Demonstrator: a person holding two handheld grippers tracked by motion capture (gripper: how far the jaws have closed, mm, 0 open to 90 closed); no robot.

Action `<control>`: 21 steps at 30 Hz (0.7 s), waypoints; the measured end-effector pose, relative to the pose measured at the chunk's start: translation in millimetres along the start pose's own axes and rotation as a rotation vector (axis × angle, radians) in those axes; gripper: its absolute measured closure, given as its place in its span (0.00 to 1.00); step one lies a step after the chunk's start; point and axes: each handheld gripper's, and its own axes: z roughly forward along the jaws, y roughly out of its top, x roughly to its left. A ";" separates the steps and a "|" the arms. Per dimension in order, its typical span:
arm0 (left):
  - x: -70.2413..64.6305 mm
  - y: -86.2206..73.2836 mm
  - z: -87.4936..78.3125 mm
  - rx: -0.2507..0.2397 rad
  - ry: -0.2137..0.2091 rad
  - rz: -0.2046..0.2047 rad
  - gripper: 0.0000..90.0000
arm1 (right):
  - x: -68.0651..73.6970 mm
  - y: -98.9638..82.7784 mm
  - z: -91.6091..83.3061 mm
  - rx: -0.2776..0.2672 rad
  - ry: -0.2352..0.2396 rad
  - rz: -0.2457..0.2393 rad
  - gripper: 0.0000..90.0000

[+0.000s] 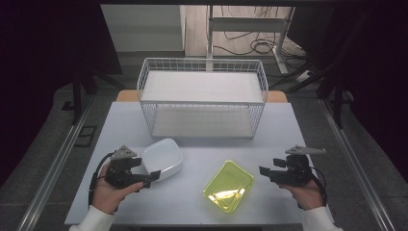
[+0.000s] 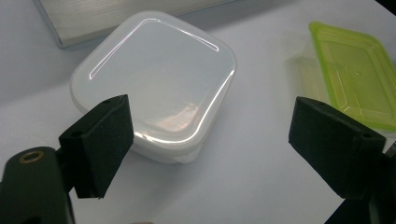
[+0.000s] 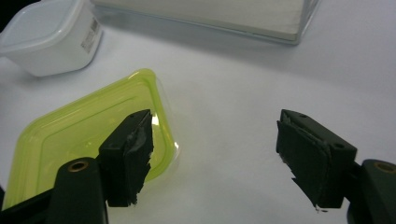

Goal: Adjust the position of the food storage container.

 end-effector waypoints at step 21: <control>-0.3 -0.2 -3.0 -0.003 -0.049 -0.021 0.15 | 16.3 -11.2 -9.3 0.092 0.040 -0.093 0.43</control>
